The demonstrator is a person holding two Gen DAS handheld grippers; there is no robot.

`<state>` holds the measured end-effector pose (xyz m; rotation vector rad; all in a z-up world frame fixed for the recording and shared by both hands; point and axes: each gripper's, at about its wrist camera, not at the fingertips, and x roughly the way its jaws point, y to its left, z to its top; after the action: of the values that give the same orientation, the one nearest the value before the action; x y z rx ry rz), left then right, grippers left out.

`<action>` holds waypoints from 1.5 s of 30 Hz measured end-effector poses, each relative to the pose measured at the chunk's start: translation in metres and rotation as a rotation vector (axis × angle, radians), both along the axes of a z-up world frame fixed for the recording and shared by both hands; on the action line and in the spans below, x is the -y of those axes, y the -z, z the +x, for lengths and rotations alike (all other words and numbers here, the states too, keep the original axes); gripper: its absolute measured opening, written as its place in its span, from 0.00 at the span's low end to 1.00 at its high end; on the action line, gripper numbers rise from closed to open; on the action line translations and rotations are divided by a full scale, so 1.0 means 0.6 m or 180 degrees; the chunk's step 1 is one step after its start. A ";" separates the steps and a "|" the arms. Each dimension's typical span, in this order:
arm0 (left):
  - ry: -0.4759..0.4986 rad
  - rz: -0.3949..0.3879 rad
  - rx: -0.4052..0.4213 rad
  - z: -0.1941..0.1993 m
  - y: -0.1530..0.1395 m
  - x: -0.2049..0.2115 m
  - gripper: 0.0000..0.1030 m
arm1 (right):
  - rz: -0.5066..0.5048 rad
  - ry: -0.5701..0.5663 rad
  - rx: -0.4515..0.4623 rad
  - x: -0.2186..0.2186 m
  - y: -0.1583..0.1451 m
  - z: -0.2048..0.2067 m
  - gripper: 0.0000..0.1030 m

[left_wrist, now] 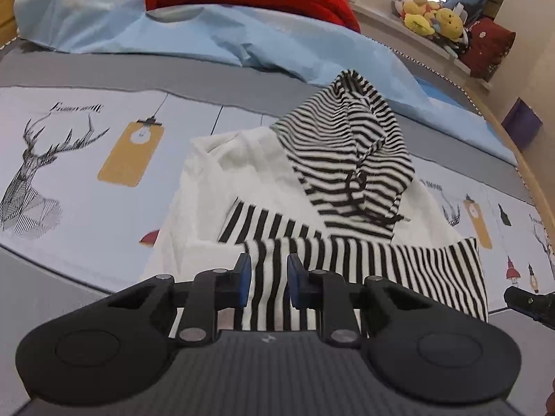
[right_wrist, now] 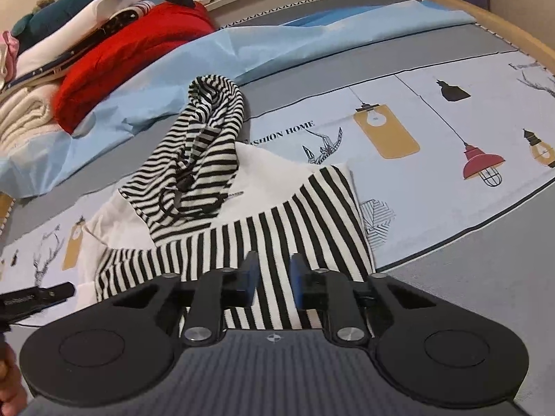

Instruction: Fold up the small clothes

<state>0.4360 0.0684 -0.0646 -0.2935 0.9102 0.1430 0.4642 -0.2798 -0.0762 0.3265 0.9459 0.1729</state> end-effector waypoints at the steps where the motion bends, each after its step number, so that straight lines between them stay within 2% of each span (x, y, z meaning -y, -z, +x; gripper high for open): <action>1: 0.0015 0.0005 0.0022 0.006 -0.003 0.001 0.24 | 0.0025 0.0014 0.0008 0.003 -0.002 0.002 0.16; 5: 0.0047 -0.0067 0.0117 0.056 -0.017 -0.002 0.24 | 0.0107 0.0121 0.0049 0.020 -0.012 0.007 0.14; 9: 0.0157 -0.0085 0.0246 0.148 -0.033 -0.005 0.24 | 0.0112 0.0356 0.0091 0.042 -0.014 0.010 0.02; 12: 0.0273 0.0016 0.0302 0.231 -0.034 -0.003 0.24 | 0.0166 0.0645 0.0118 0.071 -0.013 0.011 0.01; 16: 0.0461 0.0052 0.0293 0.350 -0.010 0.006 0.24 | 0.0215 0.0940 0.0171 0.100 -0.013 0.009 0.00; 20: 0.0367 -0.0083 0.0290 0.460 0.035 0.008 0.26 | 0.0241 0.1083 0.0174 0.113 -0.007 0.008 0.00; 22: 0.0357 -0.0053 0.0222 0.512 0.061 0.013 0.33 | 0.0252 0.1088 0.0117 0.114 0.000 0.008 0.00; 24: 0.0330 0.0084 0.0149 0.554 0.085 0.022 0.55 | 0.0269 0.1071 0.0025 0.113 0.010 0.010 0.00; 26: 0.0284 0.0197 0.0122 0.582 0.104 0.027 0.61 | 0.0262 0.1045 -0.0051 0.112 0.018 0.011 0.00; 29: 0.0252 0.0335 0.0010 0.604 0.132 0.032 0.62 | 0.0260 0.1083 -0.0115 0.117 0.024 0.010 0.00; 31: 0.0280 0.0294 -0.0030 0.606 0.145 0.030 0.59 | 0.0260 0.1095 -0.0122 0.120 0.025 0.009 0.00; 32: 0.0316 0.0293 -0.0066 0.607 0.151 0.030 0.44 | 0.0256 0.1082 -0.0127 0.120 0.026 0.009 0.00; 33: 0.0379 0.0312 -0.0137 0.607 0.156 0.033 0.24 | 0.0255 0.1072 -0.0134 0.119 0.027 0.008 0.00; 34: 0.0423 0.0415 -0.0158 0.603 0.157 0.038 0.15 | 0.0255 0.1071 -0.0142 0.120 0.028 0.008 0.00; 35: 0.0496 0.0467 -0.0147 0.597 0.152 0.042 0.02 | 0.0254 0.1076 -0.0152 0.121 0.028 0.008 0.00; 37: 0.0616 0.0468 0.0016 0.569 0.128 0.049 0.01 | 0.0263 0.1105 -0.0172 0.124 0.027 0.008 0.00; 40: 0.0890 0.0632 0.0414 0.486 0.063 0.070 0.01 | 0.0327 0.1125 -0.0162 0.126 0.019 0.011 0.00; 43: 0.1334 0.0834 0.0811 0.346 -0.006 0.099 0.01 | 0.0385 0.1132 -0.0086 0.124 0.004 0.011 0.00; 45: 0.1604 0.0768 0.0984 0.235 -0.040 0.110 0.01 | 0.0433 0.1153 -0.0055 0.123 -0.004 0.008 0.00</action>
<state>0.5767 0.0023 -0.0405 0.1410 0.6278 -0.2523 0.4690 -0.3537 -0.0737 0.6188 0.8784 -0.0981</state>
